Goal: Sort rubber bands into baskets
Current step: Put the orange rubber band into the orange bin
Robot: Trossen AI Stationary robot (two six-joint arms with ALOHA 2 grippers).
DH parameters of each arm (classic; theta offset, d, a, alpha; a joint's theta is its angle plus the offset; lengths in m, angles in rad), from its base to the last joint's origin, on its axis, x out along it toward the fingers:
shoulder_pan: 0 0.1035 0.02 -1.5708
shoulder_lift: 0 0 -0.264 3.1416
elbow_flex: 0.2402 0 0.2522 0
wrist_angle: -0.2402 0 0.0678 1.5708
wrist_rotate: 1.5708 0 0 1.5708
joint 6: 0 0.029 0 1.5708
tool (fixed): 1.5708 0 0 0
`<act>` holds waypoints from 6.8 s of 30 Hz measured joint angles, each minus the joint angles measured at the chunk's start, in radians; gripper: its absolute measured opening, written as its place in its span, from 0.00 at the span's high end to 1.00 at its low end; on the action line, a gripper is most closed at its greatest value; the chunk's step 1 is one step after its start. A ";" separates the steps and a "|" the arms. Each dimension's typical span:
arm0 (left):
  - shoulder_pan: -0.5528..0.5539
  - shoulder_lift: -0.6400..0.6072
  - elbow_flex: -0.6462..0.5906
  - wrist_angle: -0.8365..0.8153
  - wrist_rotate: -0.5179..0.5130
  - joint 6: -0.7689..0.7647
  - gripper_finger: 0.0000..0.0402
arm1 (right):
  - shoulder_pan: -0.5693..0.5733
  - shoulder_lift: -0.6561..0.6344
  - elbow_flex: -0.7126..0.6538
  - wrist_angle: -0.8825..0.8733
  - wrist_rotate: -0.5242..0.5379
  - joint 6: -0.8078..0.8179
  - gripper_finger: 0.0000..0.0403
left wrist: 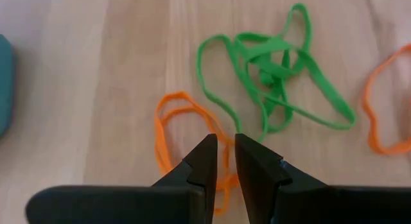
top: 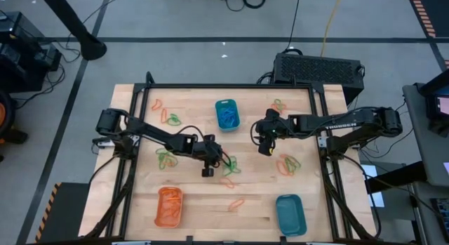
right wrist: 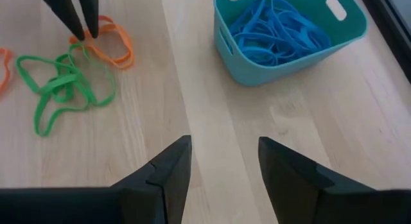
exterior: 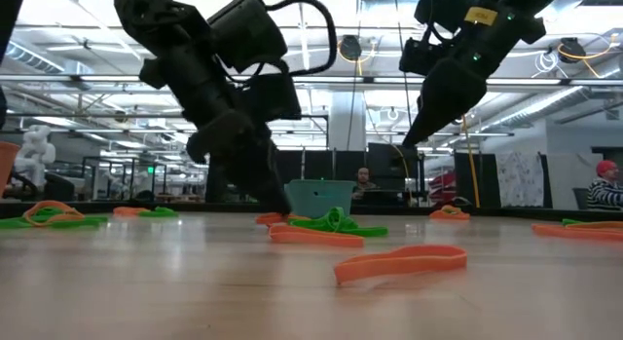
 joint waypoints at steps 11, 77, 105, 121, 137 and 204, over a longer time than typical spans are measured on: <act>0.005 0.018 -0.002 0.008 -0.001 -0.009 0.84 | 0.000 0.000 0.000 -0.001 0.000 0.001 0.57; -0.572 -0.435 -0.002 -0.648 0.282 -0.969 0.89 | 0.013 0.000 0.000 0.000 -0.002 0.040 0.57; -0.457 -0.435 -0.002 -0.614 0.287 -0.807 0.73 | 0.013 0.000 0.000 0.007 -0.002 0.019 0.57; -0.310 -0.224 0.000 -0.099 -0.076 -0.128 0.73 | 0.013 0.000 0.000 -0.001 -0.002 0.014 0.57; -0.264 0.078 0.000 0.254 -0.027 0.052 0.73 | 0.013 0.000 0.000 -0.002 -0.002 0.023 0.57; -0.512 -0.397 0.038 -0.646 0.376 -0.853 1.00 | 0.013 0.000 0.000 0.006 -0.002 0.023 0.57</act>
